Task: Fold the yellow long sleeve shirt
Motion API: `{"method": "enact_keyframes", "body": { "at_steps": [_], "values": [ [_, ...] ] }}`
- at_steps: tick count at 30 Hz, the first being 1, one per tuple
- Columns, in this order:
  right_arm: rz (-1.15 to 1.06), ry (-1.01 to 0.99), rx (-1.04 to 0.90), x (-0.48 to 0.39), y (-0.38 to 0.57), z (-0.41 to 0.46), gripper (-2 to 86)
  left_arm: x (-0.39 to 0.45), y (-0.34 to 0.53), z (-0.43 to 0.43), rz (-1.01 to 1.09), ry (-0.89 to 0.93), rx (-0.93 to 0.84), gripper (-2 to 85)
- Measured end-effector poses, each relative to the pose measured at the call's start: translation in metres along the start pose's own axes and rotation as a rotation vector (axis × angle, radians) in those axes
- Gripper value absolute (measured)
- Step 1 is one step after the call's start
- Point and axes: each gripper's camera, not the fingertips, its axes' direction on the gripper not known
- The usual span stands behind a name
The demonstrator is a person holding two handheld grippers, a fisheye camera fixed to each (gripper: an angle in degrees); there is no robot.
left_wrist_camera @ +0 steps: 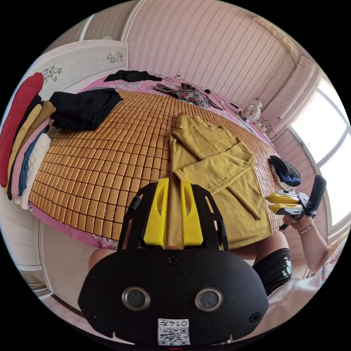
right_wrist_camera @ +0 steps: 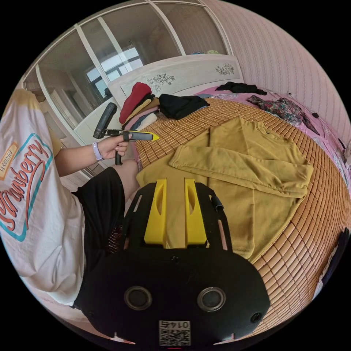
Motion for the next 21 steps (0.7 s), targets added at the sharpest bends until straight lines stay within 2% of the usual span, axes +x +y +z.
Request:
{"method": "enact_keyframes", "body": {
  "at_steps": [7,10,12,15,20,21],
  "values": [
    [0.288,0.268,0.121,0.115,-0.019,-0.029,8.0,-0.015,-0.076,0.036,0.095,0.056,0.048,4.6],
    [0.352,0.409,0.098,0.173,-0.041,-0.032,8.1,-0.022,-0.131,0.064,0.139,0.074,0.004,3.3],
    [0.446,0.484,0.09,0.208,-0.051,-0.032,8.1,-0.031,-0.171,0.084,0.096,0.122,0.01,4.2],
    [0.546,0.544,0.106,0.259,-0.062,-0.026,8.2,-0.033,-0.21,0.109,0.088,0.059,-0.011,7.5],
    [0.768,0.527,0.003,0.335,-0.064,0.007,5.9,-0.034,-0.246,0.154,0.046,0.039,-0.15,13.0],
    [0.761,0.533,0.027,0.342,-0.066,0.007,5.3,-0.036,-0.252,0.16,0.038,0.031,-0.164,11.7]
  ]
}}
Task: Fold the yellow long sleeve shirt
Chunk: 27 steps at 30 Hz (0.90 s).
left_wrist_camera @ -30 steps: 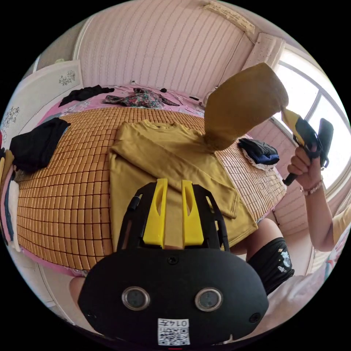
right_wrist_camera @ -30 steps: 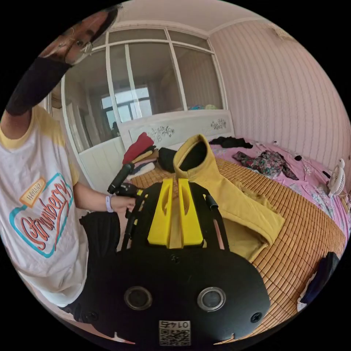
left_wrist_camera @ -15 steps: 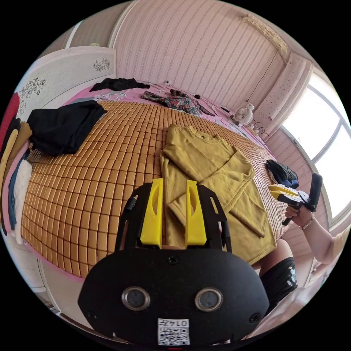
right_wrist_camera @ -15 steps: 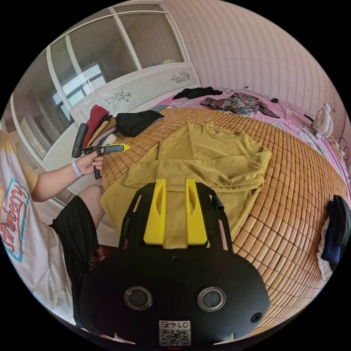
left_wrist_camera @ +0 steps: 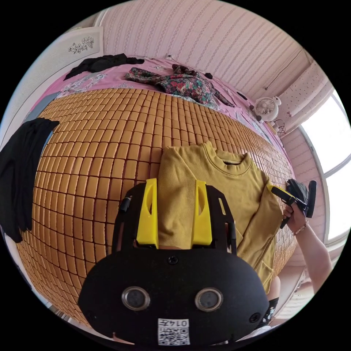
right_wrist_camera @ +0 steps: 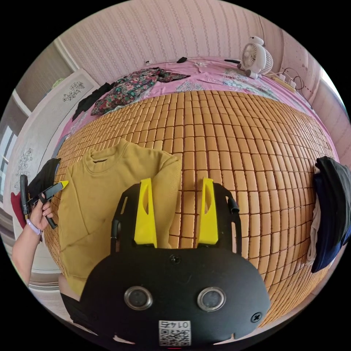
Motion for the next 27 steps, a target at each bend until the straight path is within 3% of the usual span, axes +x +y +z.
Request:
{"method": "enact_keyframes", "body": {
  "at_steps": [4,7,12,17,20,22,27],
  "values": [
    [-0.12,-0.212,-0.059,0.002,-0.02,0.006,3.6,-0.012,-0.017,0.008,-0.014,-0.038,-0.076,7.9],
    [-0.159,-0.178,0.005,0.007,-0.027,-0.018,3.0,-0.019,-0.025,-0.003,0.028,0.002,-0.103,4.7],
    [-0.225,-0.319,0.208,0.021,-0.008,-0.105,2.0,-0.031,-0.021,-0.081,0.152,0.261,0.125,3.1],
    [-0.509,-0.352,0.309,0.028,0.089,-0.192,2.2,-0.043,0.058,-0.169,0.416,0.3,0.231,2.7],
    [-0.508,-0.371,0.204,0.051,0.175,-0.202,2.3,-0.08,0.14,-0.187,0.329,0.367,0.156,1.7],
    [-0.338,-0.396,0.078,0.075,0.239,-0.188,3.1,-0.108,0.194,-0.187,0.171,0.402,0.112,1.2],
    [-0.186,-0.298,-0.057,0.071,0.304,-0.167,6.0,-0.15,0.288,-0.178,-0.173,0.376,-0.004,1.3]
  ]
}}
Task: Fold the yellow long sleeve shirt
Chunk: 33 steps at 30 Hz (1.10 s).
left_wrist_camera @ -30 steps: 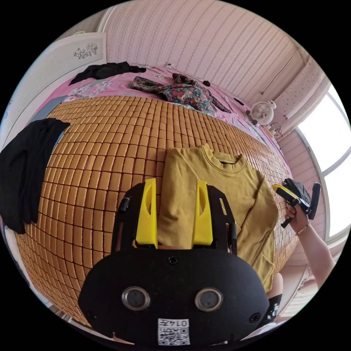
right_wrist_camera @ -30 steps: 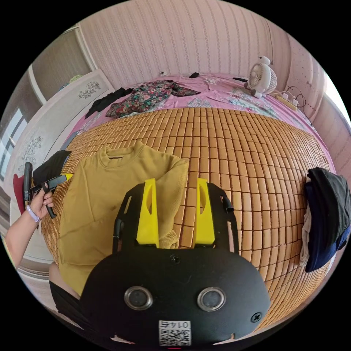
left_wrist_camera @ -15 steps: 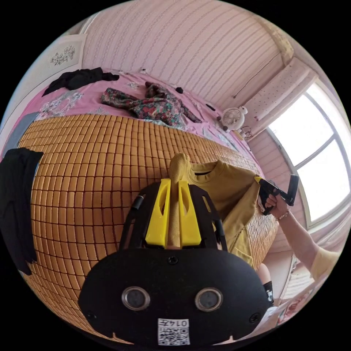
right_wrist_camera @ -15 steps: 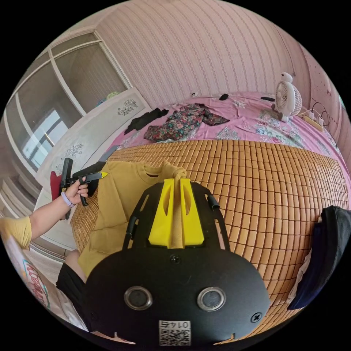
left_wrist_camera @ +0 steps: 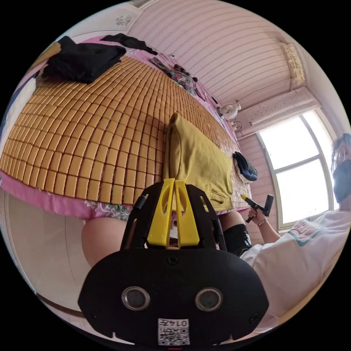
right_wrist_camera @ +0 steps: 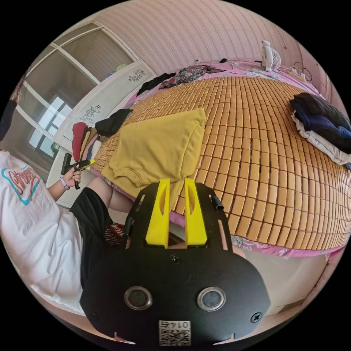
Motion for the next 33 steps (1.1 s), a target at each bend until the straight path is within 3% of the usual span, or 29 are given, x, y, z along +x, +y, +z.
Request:
{"method": "enact_keyframes", "body": {
  "at_steps": [3,7,11,13,14,15,22,26,33],
  "values": [
    [0.034,0.059,0.039,-0.015,-0.005,0.011,7.8,-0.006,0.006,0.012,-0.096,0.108,0.048,4.9],
    [0.171,0.089,0.057,-0.008,-0.021,0.037,8.5,0.002,-0.003,0.03,-0.118,0.081,0.101,9.1],
    [0.348,0.087,0.102,0.013,-0.026,0.052,9.1,0.017,-0.019,0.064,-0.05,-0.011,-0.016,7.8],
    [0.4,0.091,0.031,0.02,-0.034,0.064,8.4,0.027,-0.021,0.078,0.068,-0.151,-0.074,6.2],
    [0.393,0.096,0.027,0.019,-0.036,0.064,7.9,0.032,-0.019,0.082,0.139,-0.263,-0.08,5.1],
    [0.357,0.101,0.011,0.016,-0.041,0.062,7.0,0.034,-0.018,0.083,0.183,-0.266,-0.086,4.0],
    [0.129,0.02,0.022,-0.026,-0.08,0.028,2.3,0.044,-0.025,0.059,0.173,-0.096,-0.063,0.9],
    [0.175,0.015,-0.065,-0.035,-0.091,0.021,2.1,0.068,-0.025,0.025,0.212,0.0,-0.007,-0.3],
    [0.253,0.086,-0.234,-0.032,-0.082,0.07,1.7,0.039,0.005,0.053,0.113,-0.085,-0.17,-0.3]
  ]
}}
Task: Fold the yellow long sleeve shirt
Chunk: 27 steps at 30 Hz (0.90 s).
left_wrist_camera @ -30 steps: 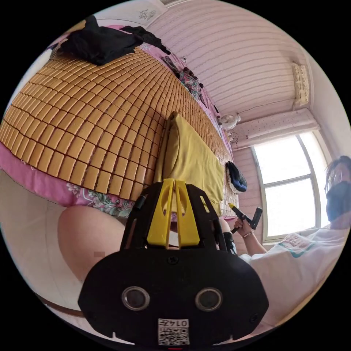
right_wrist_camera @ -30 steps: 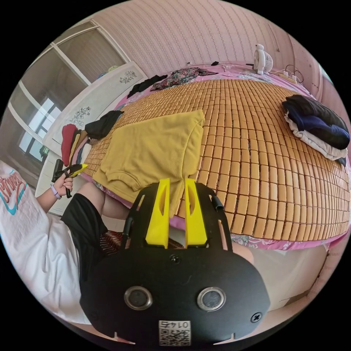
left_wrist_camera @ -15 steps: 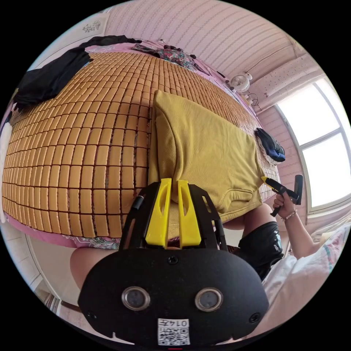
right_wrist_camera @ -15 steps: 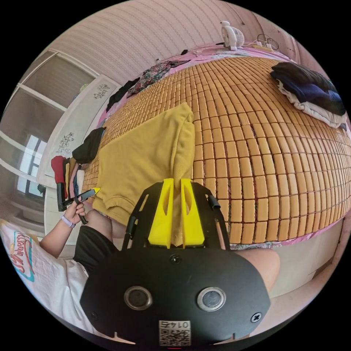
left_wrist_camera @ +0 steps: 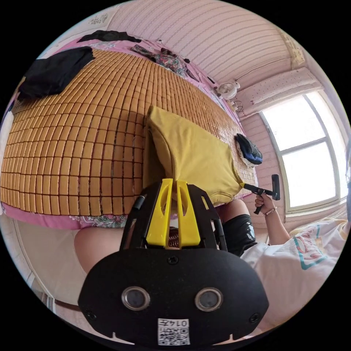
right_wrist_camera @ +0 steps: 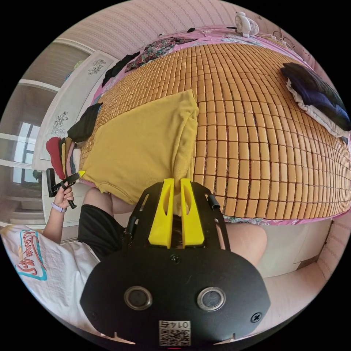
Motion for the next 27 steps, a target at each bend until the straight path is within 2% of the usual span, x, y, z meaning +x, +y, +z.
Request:
{"method": "enact_keyframes", "body": {
  "at_steps": [4,13,21,27],
  "values": [
    [-0.097,0.218,-0.076,-0.034,-0.005,0.042,1.7,-0.002,0.015,0.039,-0.018,-0.097,-0.046,-0.2],
    [-0.299,0.438,-0.081,-0.098,-0.026,0.079,1.6,0.029,0.016,0.068,0.114,-0.272,0.0,-0.1],
    [-0.251,0.429,-0.002,-0.12,-0.061,0.096,1.8,0.028,-0.015,0.087,0.023,-0.246,0.045,0.2],
    [-0.251,0.359,-0.012,-0.13,-0.054,0.095,1.3,0.041,0.009,0.087,0.024,-0.215,0.066,0.7]
  ]
}}
